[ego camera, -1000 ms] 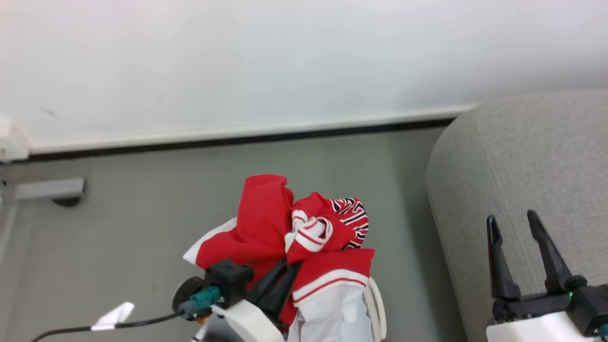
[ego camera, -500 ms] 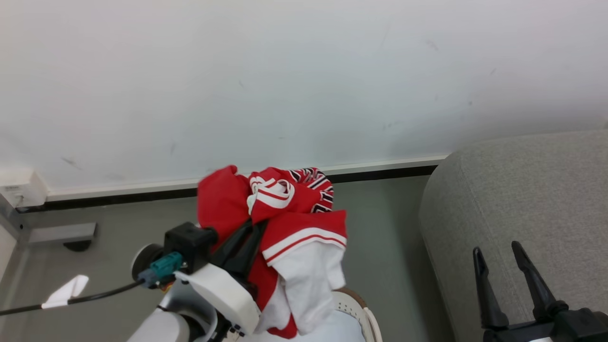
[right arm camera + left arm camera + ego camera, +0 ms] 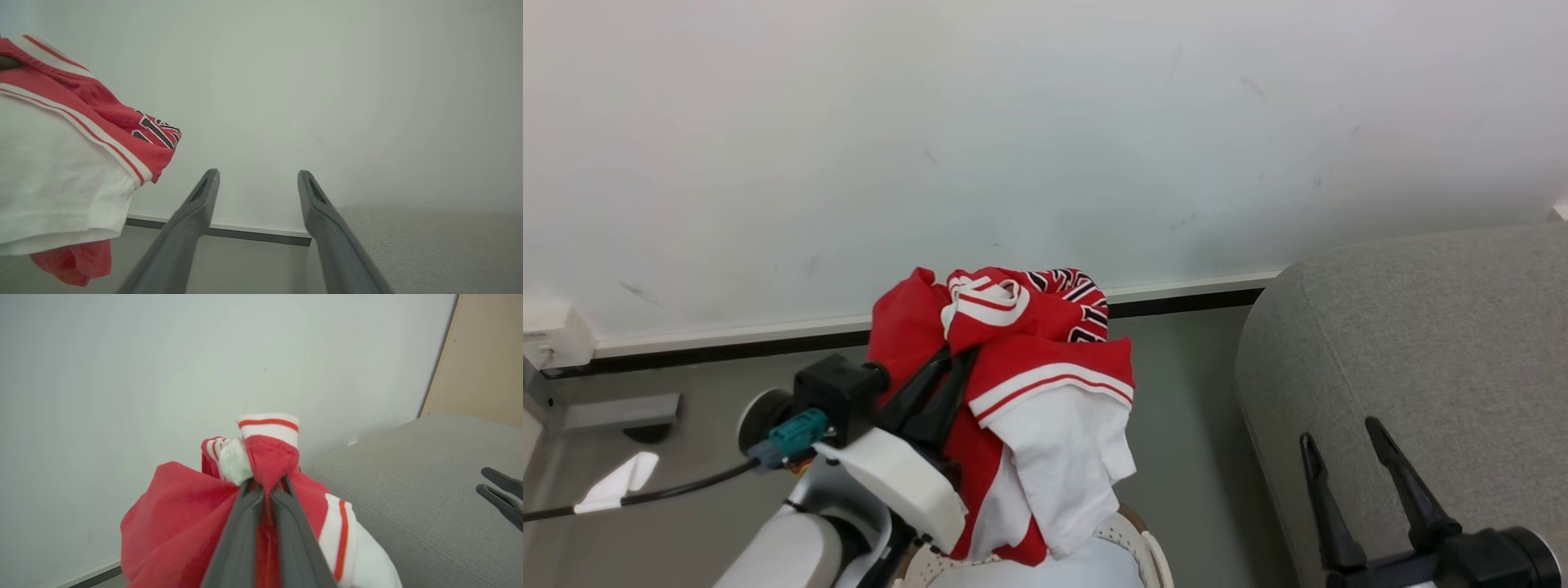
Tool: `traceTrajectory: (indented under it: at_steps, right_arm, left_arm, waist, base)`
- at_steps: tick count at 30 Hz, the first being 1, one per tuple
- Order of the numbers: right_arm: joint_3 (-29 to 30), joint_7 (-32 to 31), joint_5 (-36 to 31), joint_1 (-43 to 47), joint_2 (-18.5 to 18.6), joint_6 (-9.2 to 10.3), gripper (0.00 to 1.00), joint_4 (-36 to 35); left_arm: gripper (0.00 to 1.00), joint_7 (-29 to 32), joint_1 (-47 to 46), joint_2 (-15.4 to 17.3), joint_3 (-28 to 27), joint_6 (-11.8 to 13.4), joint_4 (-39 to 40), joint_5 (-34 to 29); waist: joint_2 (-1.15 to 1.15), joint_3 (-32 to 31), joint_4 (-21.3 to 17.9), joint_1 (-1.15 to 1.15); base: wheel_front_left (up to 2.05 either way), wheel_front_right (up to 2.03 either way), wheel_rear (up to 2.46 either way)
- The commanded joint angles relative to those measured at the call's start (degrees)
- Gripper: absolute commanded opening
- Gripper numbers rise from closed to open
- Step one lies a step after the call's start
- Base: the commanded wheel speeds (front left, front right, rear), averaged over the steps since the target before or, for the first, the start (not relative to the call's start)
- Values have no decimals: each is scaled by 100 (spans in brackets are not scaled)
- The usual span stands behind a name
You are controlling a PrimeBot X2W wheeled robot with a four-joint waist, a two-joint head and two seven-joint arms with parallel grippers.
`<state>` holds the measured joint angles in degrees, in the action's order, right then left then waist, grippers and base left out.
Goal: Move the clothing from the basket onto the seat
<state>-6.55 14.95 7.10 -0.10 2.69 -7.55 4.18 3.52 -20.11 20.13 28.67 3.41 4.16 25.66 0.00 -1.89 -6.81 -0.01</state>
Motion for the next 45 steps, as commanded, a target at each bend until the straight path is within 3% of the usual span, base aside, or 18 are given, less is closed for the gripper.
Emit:
traceTrajectory:
  at_steps: [1, 6, 11, 17, 23, 29, 32, 37, 45]
  right_arm:
    - [-29, 12, -21, -146, 13, 12, 100, -37]
    - [-571, 12, -116, -546, 40, 12, 100, -92]
    - [-1713, 11, 346, -1281, 705, 13, 100, 86]
    - [-3399, -317, 1386, -2474, 1648, 12, 100, 255]
    - [-4865, -623, 2223, -3675, 2086, 13, 100, 478]
    - [-6173, -758, 3070, -4713, 2122, 13, 100, 996]
    - [-6512, -756, 3411, -5066, 2000, 13, 100, 1306]
    - [-6668, -934, 3719, -5250, 1734, 12, 100, 1690]
    - [-6665, -1456, 4256, -4771, 1417, 12, 100, 1536]
  left_arm:
    - [0, -19, -66, -31, 18, -5, 40, -16]
    - [0, 10, -93, -51, 102, -49, 43, -13]
    - [0, -21, -86, -63, 194, -98, -15, -16]
    - [0, -57, -144, -122, 278, -163, -109, 23]
    - [0, -45, -192, -208, 422, -227, -137, 30]
    - [0, -27, -249, -301, 593, -325, -164, 43]
    - [0, -21, -294, -366, 671, -360, -162, 45]
    - [0, -16, -327, -456, 780, -416, -172, 97]
    - [0, -58, -386, -544, 801, -427, -243, 197]
  waist:
    - [0, 25, -10, 1]
    - [0, 77, -24, 1]
    - [0, 106, -7, 1]
    - [0, 97, 86, 1]
    - [0, 92, 200, 1]
    - [0, 76, 331, 1]
    - [0, 54, 383, 1]
    - [0, 3, 451, 1]
    - [0, -39, 520, 1]
  base:
    - [0, 0, 0]
    - [0, 0, 0]
    - [0, 0, 0]
    - [0, 0, 0]
    - [0, 0, 0]
    - [0, 0, 0]
    - [0, 0, 0]
    - [0, 0, 0]
    - [0, 0, 0]
